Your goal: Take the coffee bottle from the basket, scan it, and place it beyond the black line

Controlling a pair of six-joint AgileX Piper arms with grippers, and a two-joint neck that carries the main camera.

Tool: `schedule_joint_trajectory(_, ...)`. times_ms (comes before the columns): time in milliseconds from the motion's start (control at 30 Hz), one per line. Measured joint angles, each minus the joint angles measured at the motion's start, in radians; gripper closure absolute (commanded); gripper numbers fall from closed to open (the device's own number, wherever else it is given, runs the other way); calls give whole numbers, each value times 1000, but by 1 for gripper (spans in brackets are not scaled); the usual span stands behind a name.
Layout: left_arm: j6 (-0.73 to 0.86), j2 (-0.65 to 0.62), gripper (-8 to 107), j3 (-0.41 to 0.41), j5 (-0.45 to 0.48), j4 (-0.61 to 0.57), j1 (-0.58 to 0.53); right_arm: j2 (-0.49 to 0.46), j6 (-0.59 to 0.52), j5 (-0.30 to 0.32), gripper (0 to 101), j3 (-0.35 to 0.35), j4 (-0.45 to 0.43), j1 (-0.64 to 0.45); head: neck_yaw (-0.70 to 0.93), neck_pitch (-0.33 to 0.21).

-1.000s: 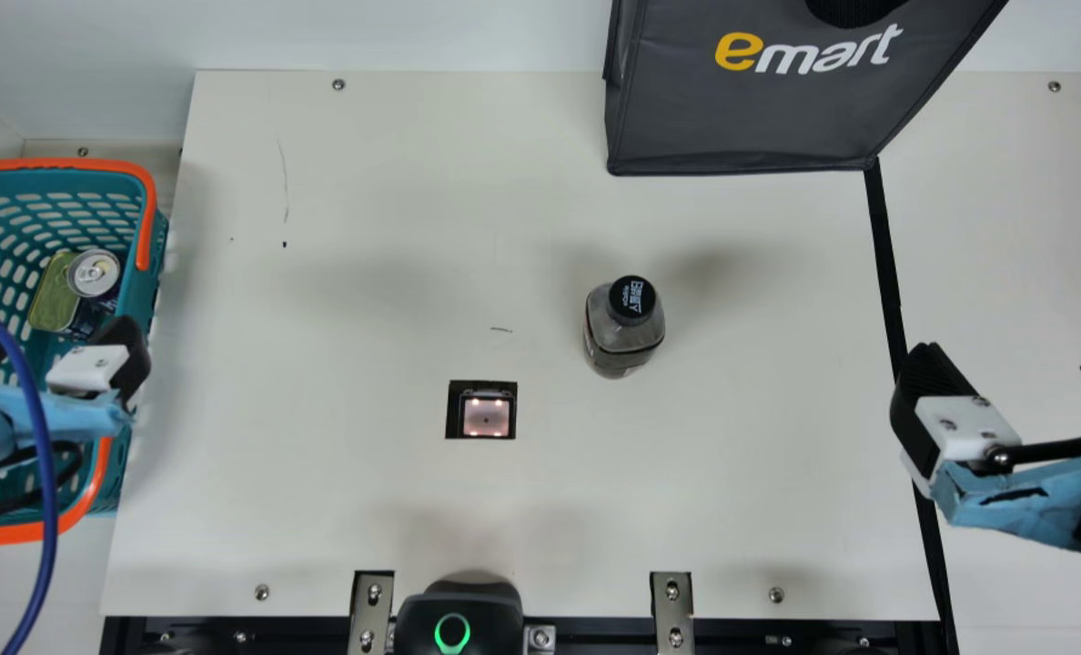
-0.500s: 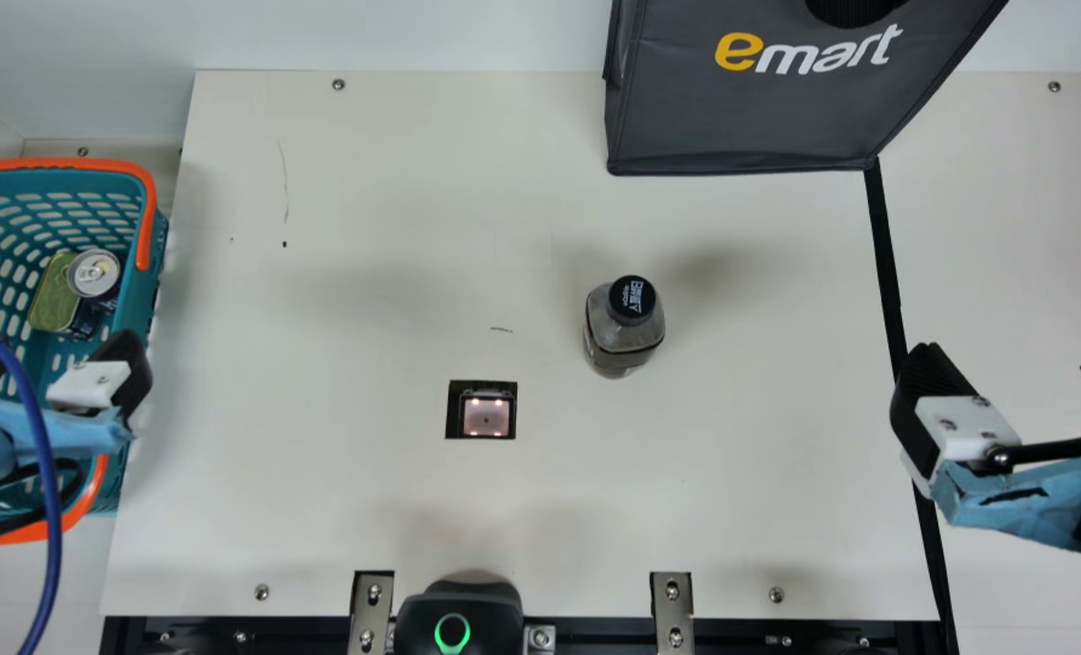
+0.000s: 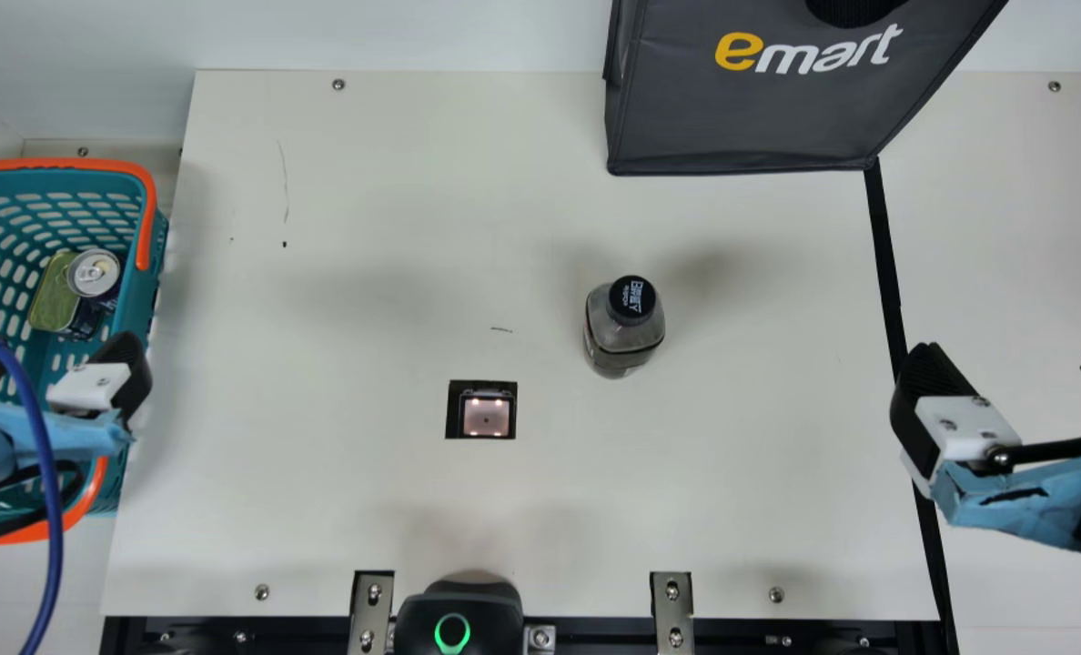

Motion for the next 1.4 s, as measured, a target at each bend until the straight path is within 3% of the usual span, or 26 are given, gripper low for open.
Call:
schedule_joint_trajectory(200, 0, 0, 9, 0, 0, 0, 0, 31, 16, -10, 10, -33, 7, 6, 0, 0)
schedule_joint_trajectory(567, 0, 0, 9, 0, 0, 0, 0, 184, 59, -58, 10, -198, 61, 51, 0, 0)
schedule_joint_trajectory(733, 0, 0, 9, 0, 0, 0, 0, 227, 67, -58, 10, -237, 68, 91, 0, 0)
schedule_joint_trajectory(1033, 0, 0, 9, 0, 0, 0, 0, 264, 61, -65, 10, -218, 74, 153, 0, 0)
schedule_joint_trajectory(1400, 0, 0, 9, 0, 0, 0, 0, 287, 9, -109, 10, -138, 115, 183, 0, 0)
